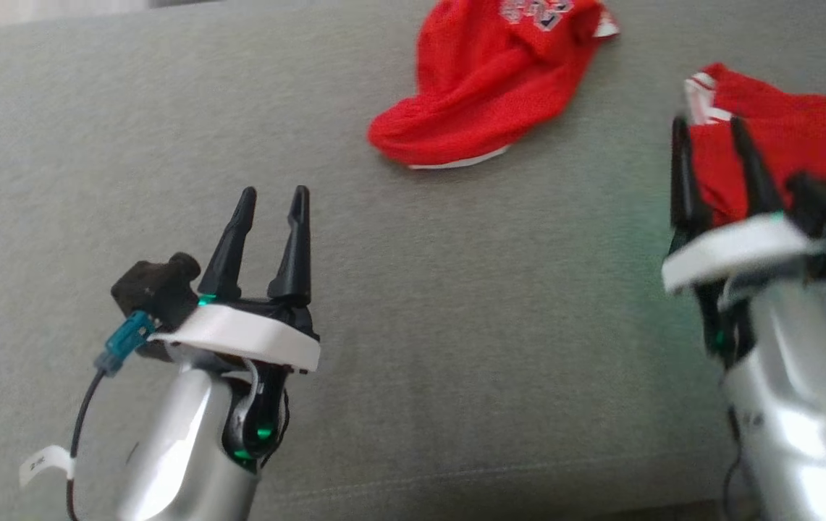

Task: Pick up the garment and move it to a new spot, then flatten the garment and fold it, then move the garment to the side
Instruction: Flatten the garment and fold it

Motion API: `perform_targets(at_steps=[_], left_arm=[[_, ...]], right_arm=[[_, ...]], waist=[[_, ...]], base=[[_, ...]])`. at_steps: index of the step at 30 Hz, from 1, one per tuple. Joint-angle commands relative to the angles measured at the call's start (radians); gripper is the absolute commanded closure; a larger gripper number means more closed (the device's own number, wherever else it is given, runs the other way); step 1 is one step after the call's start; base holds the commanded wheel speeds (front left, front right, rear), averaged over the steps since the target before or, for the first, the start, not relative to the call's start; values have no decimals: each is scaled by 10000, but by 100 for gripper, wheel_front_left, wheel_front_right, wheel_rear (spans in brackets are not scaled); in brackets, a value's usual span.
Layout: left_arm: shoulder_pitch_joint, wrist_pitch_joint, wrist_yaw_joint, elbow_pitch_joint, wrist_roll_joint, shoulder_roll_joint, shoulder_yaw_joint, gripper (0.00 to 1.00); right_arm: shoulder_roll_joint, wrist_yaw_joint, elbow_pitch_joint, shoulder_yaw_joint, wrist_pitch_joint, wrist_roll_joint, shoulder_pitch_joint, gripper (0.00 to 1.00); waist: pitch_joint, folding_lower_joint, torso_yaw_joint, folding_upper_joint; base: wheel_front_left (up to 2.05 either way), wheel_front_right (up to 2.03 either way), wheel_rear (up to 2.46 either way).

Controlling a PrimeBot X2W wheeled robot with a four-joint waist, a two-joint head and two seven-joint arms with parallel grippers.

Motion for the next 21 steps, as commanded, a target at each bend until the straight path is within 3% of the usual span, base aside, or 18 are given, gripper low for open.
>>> perform_targets(at_steps=[1,7,12,16,21], left_arm=[[-326,-59,21,-155,-18,93,418,0],[-694,-59,5,696,410,93,548,0],[-1886,66,-260,2674,984,178,159,0],[-2905,267,-463,3857,832,179,157,0],[-4097,442,-347,5244,896,399,265,0]], right_arm=[[240,-9,-929,169,-147,84,476,0],[554,-9,-2519,102,-134,139,1797,0],[713,-9,-3554,131,249,84,2225,0],[786,-9,-3912,124,354,100,2321,0],[838,-9,-4055,195,365,142,2336,0]], waist=[[-112,0,-591,0],[75,0,-1134,0],[388,0,-1653,0],[648,0,-1946,0],[964,0,-2277,0]], base=[[0,0,0],[0,0,0],[0,0,0],[0,0,0],[0,0,0]])
